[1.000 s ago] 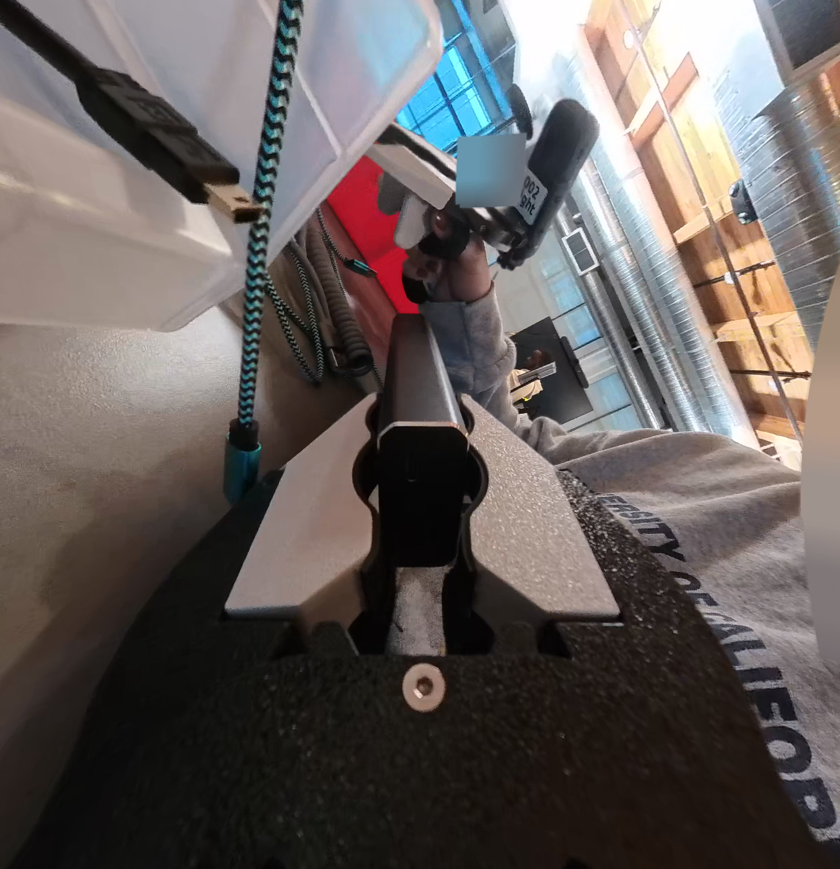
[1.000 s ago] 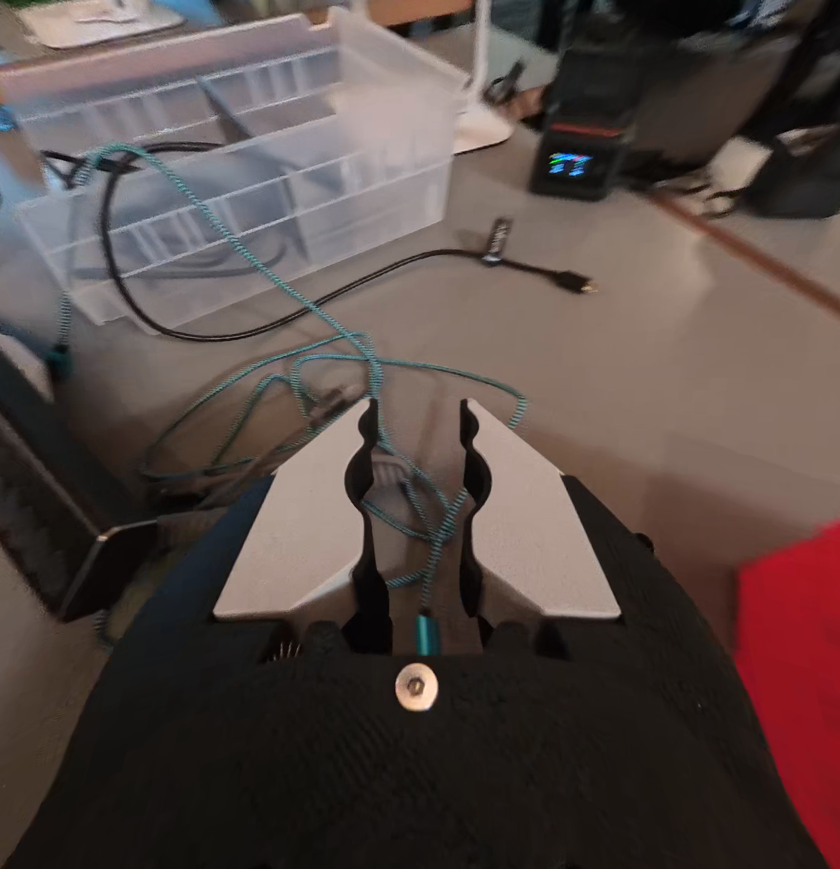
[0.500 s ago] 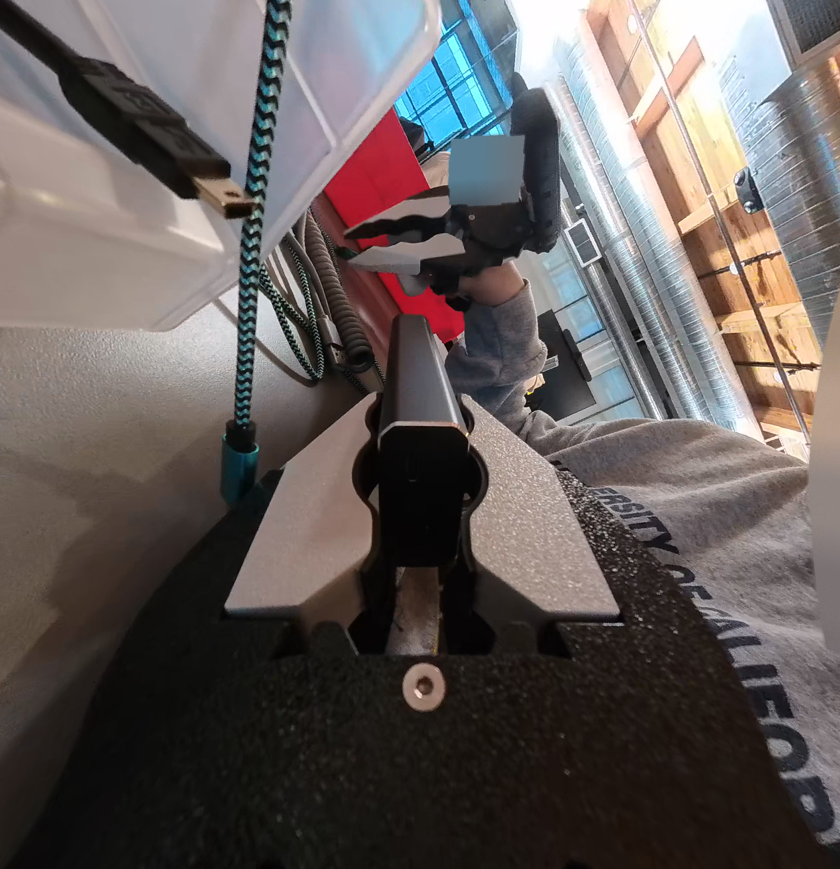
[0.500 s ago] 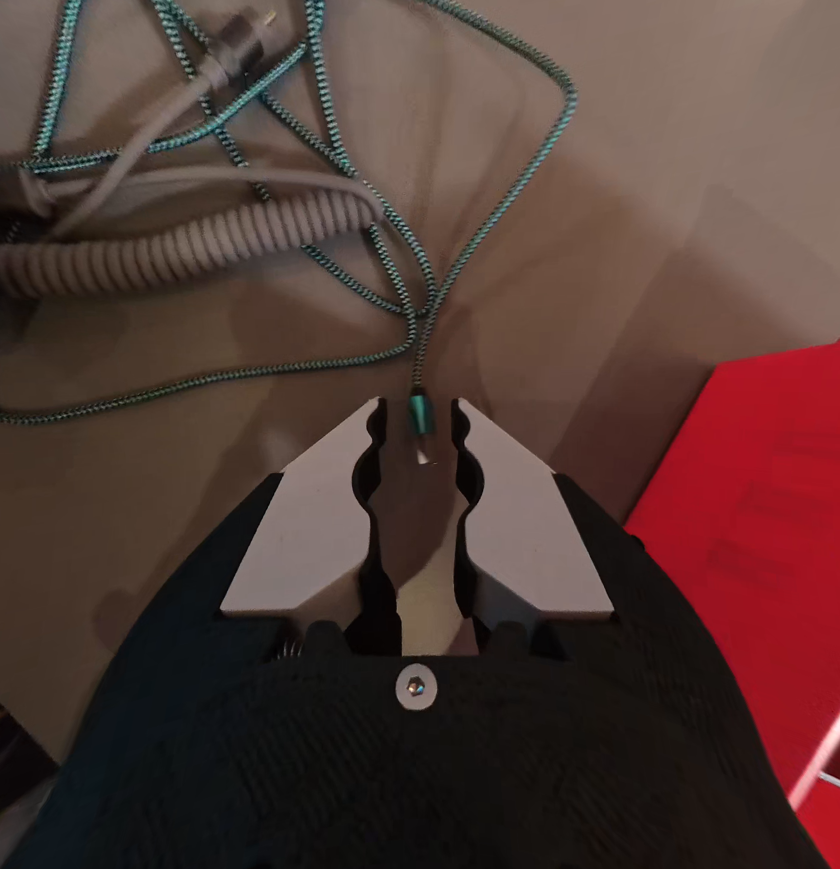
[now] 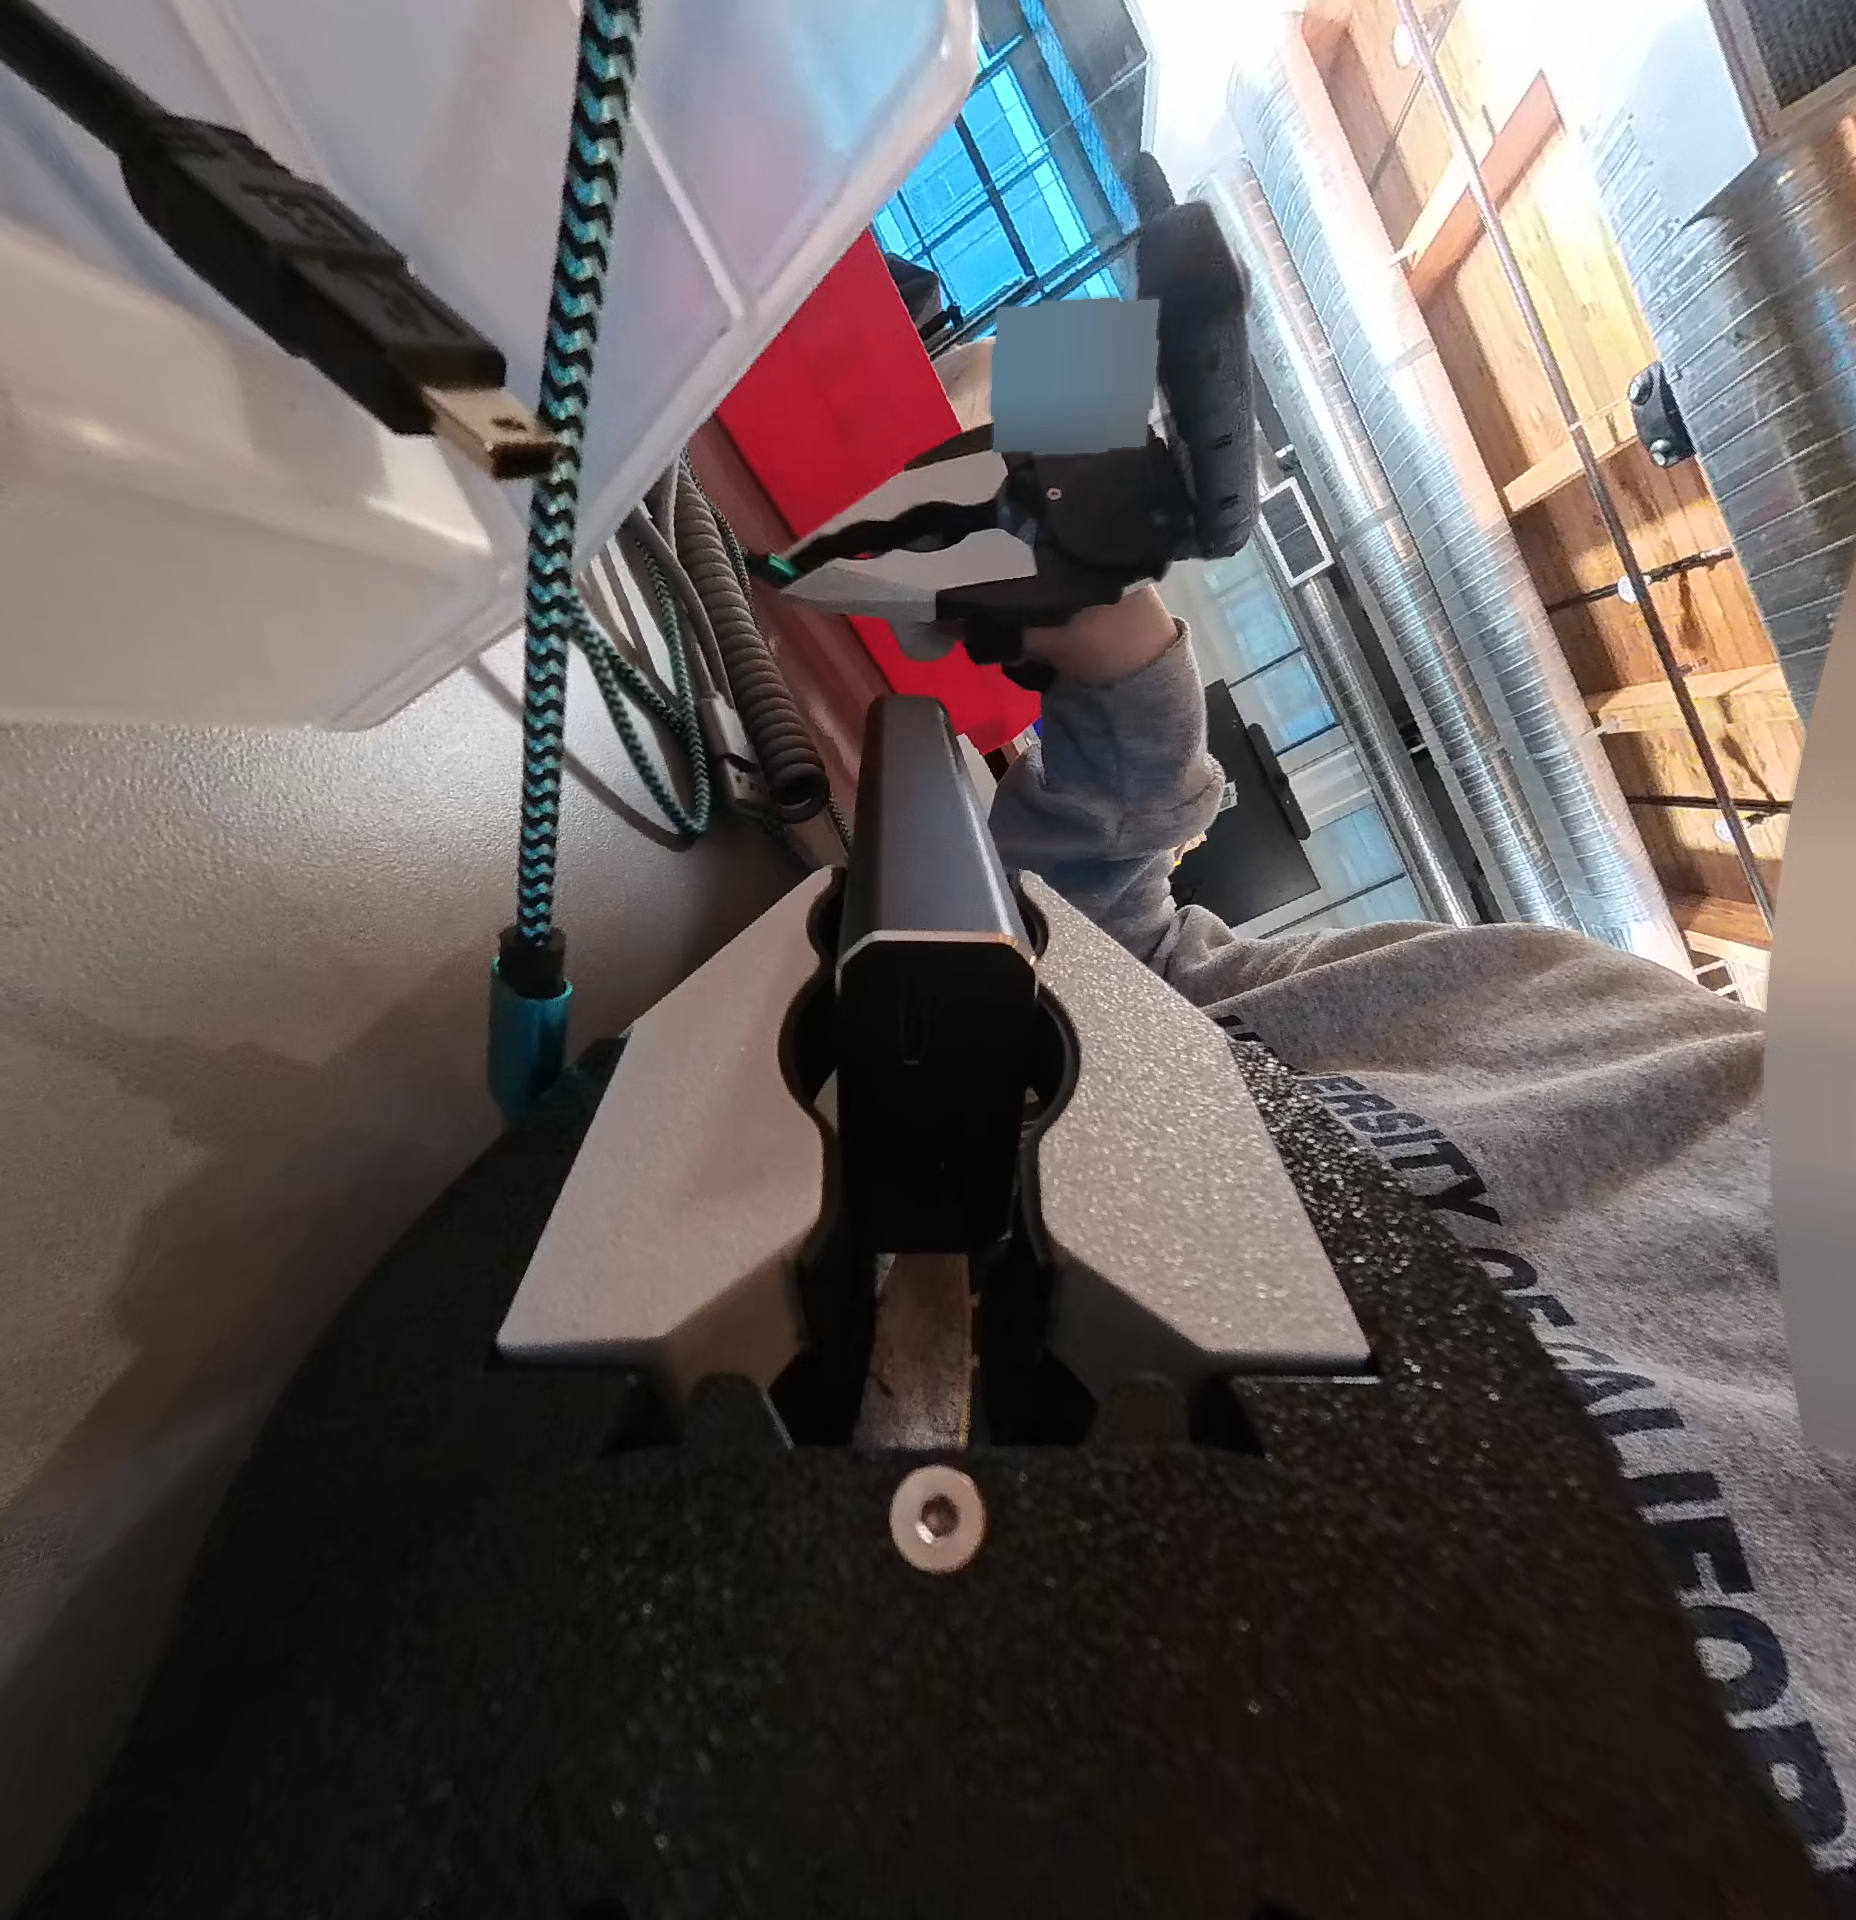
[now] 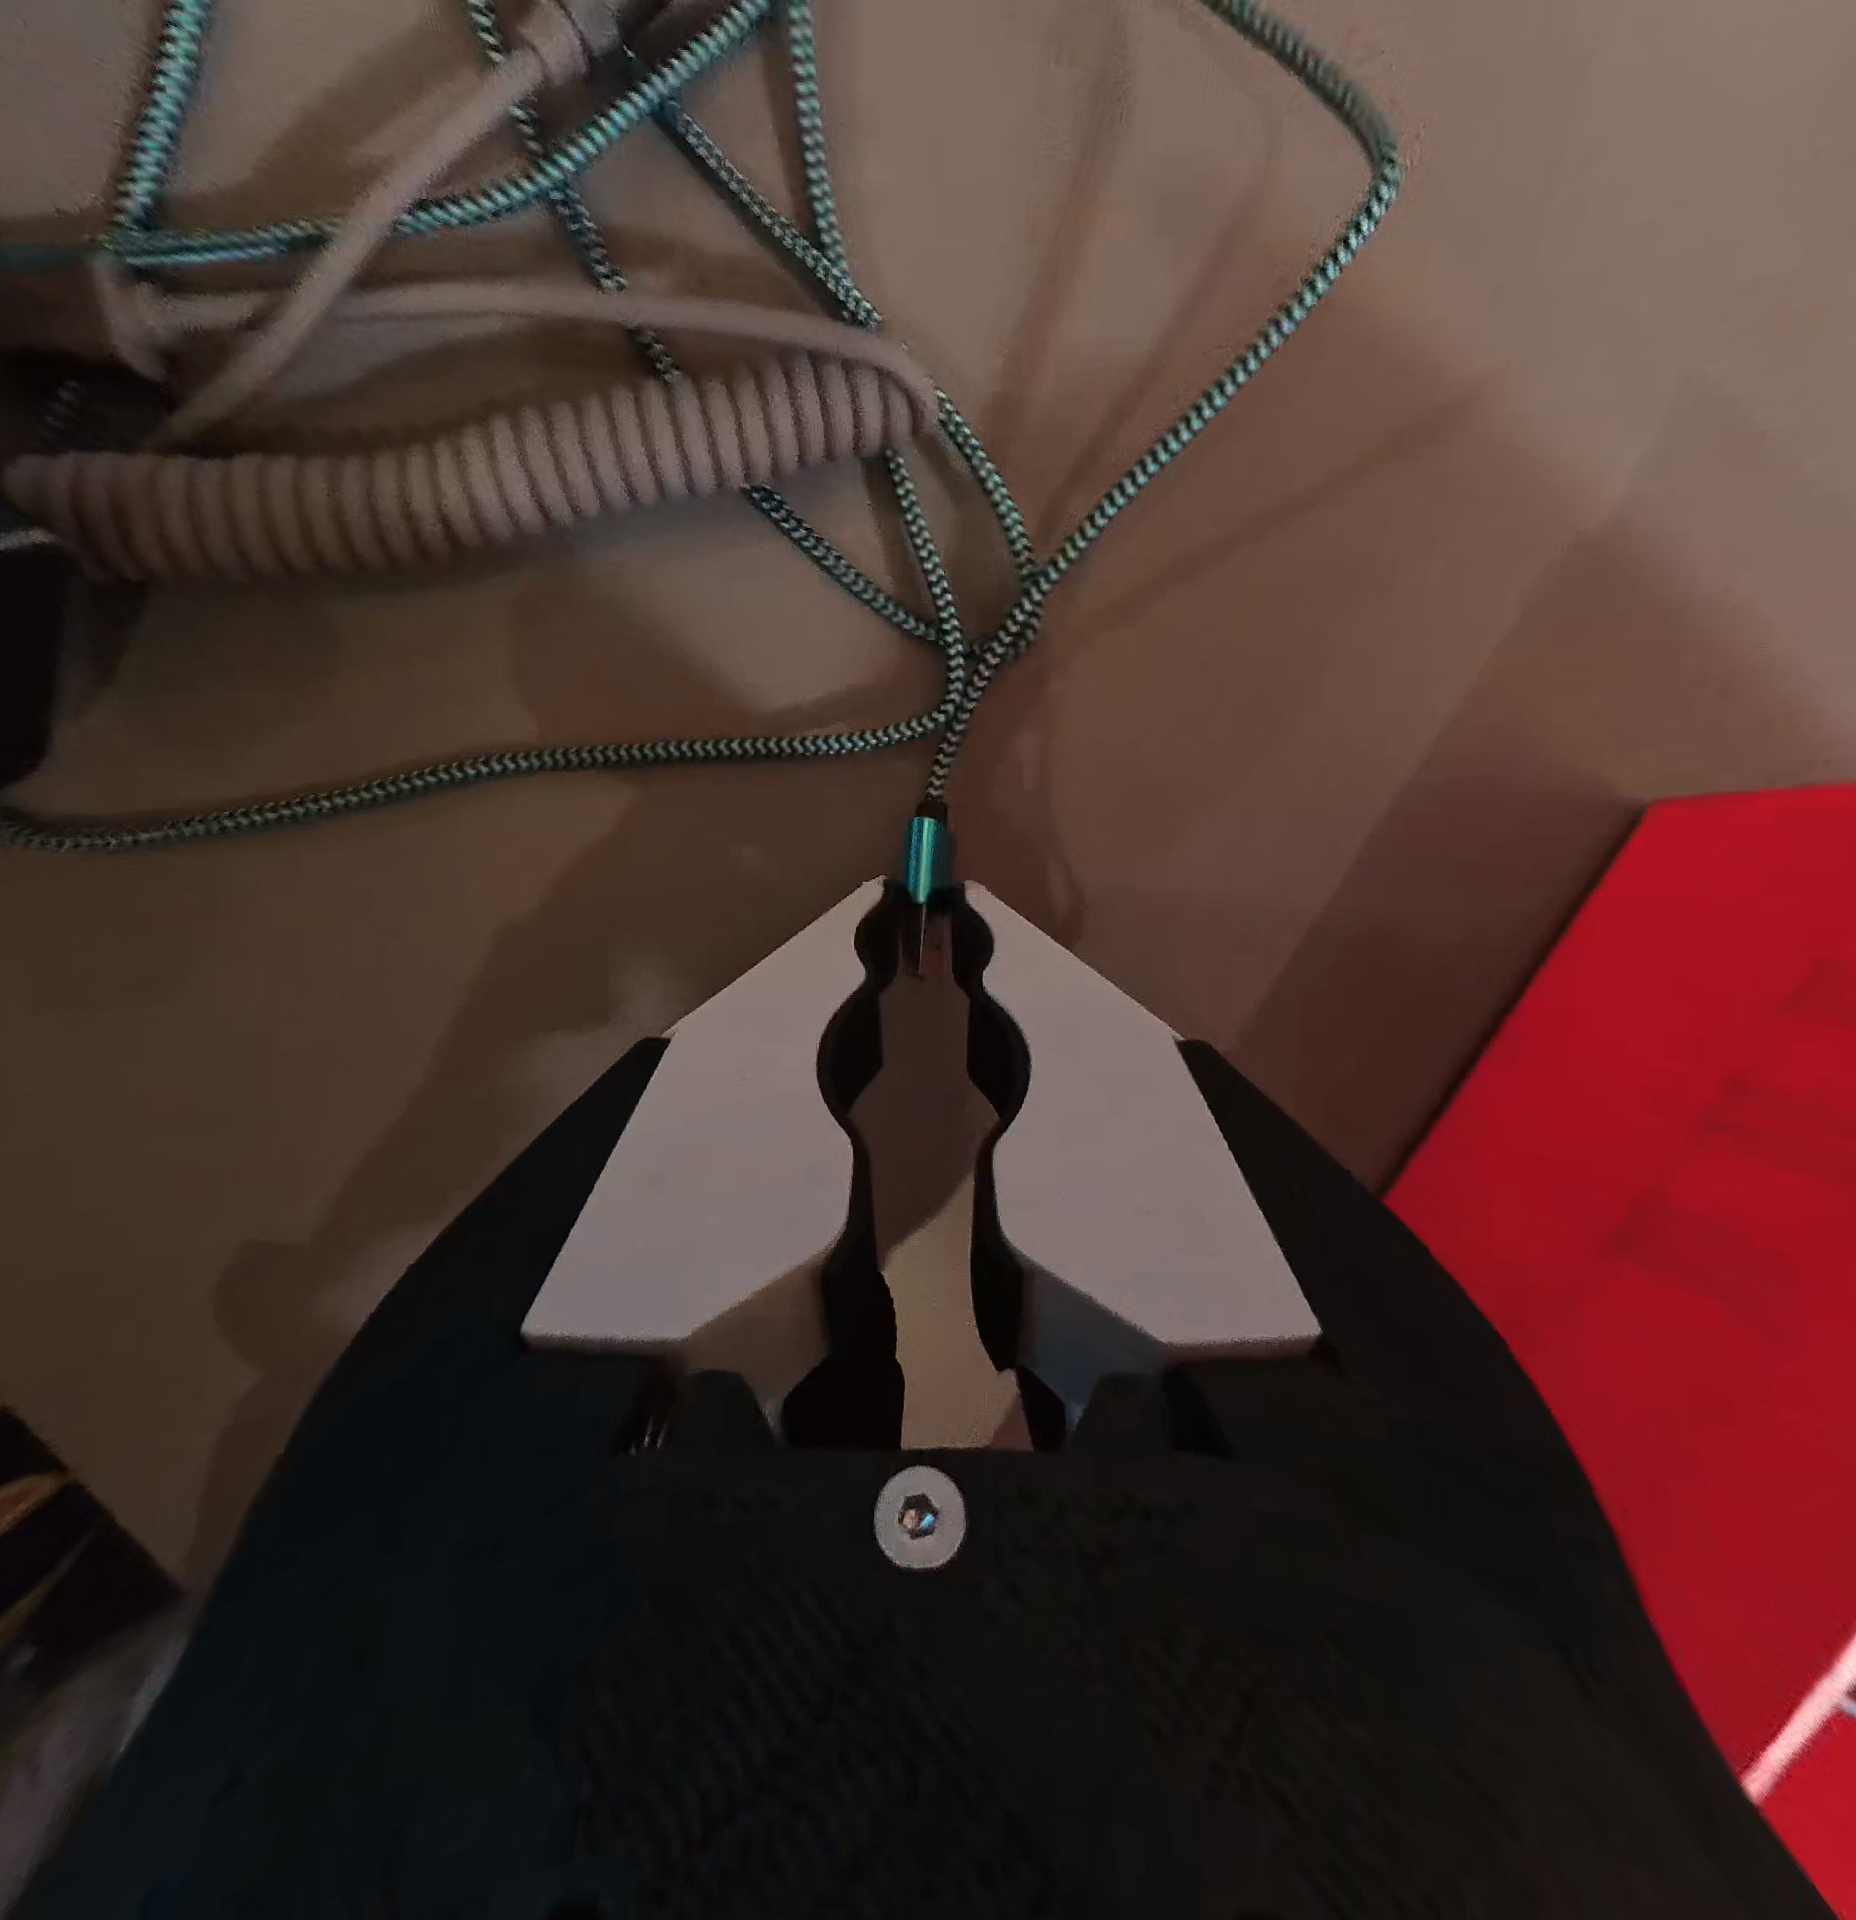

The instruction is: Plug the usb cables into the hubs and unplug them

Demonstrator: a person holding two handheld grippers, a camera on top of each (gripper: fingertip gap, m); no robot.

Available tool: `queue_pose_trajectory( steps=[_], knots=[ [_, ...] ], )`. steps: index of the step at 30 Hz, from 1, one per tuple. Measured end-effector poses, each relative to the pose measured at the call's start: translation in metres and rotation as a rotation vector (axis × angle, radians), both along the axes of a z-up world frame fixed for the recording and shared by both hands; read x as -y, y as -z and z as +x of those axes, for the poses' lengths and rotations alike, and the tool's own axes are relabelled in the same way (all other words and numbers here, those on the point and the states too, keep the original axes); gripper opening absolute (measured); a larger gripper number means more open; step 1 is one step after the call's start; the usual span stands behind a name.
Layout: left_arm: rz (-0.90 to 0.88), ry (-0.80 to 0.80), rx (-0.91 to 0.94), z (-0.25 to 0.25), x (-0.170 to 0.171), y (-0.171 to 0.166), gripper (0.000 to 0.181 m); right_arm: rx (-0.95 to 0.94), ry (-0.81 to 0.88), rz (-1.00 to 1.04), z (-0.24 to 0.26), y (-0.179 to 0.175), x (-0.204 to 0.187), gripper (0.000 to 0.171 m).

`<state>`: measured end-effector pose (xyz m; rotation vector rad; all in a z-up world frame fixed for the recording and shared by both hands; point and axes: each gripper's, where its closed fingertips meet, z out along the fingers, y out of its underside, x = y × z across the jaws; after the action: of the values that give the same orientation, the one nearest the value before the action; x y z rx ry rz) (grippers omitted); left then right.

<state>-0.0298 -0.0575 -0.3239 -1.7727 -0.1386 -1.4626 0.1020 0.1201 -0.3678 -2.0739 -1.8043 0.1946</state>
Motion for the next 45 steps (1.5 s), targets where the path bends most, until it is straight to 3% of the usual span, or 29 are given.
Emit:
queue_pose_trajectory(
  steps=[8,16,21,25,27,34,40,45],
  knots=[
    [0.0,-0.008,-0.01,0.0,-0.001,0.001,0.029,-0.192,-0.178,-0.287,-0.026,-0.016,0.054,0.007],
    [0.002,-0.014,-0.022,0.0,-0.001,0.001,0.029,-0.136,-0.43,-0.465,-0.029,-0.004,0.11,0.018],
    [-0.001,-0.01,-0.016,0.0,-0.001,0.001,0.028,-0.185,-0.59,-0.321,-0.023,-0.024,0.114,0.026],
    [-0.006,-0.01,-0.012,0.0,-0.001,0.001,0.028,-0.306,-0.637,0.065,-0.04,-0.052,0.082,0.042],
    [-0.006,-0.01,-0.013,0.0,-0.001,0.001,0.028,-0.323,-0.735,0.215,-0.047,-0.063,0.081,0.038],
    [0.005,-0.009,-0.025,0.001,0.0,0.001,0.028,0.037,-1.138,0.489,-0.026,-0.039,0.087,0.033],
    [0.002,-0.003,-0.017,0.001,0.0,0.001,0.028,0.252,-1.639,0.662,-0.026,-0.02,0.081,0.037],
    [0.0,-0.003,-0.014,0.0,0.0,0.001,0.028,0.232,-1.84,0.522,-0.029,-0.007,0.091,0.035]
  ],
)
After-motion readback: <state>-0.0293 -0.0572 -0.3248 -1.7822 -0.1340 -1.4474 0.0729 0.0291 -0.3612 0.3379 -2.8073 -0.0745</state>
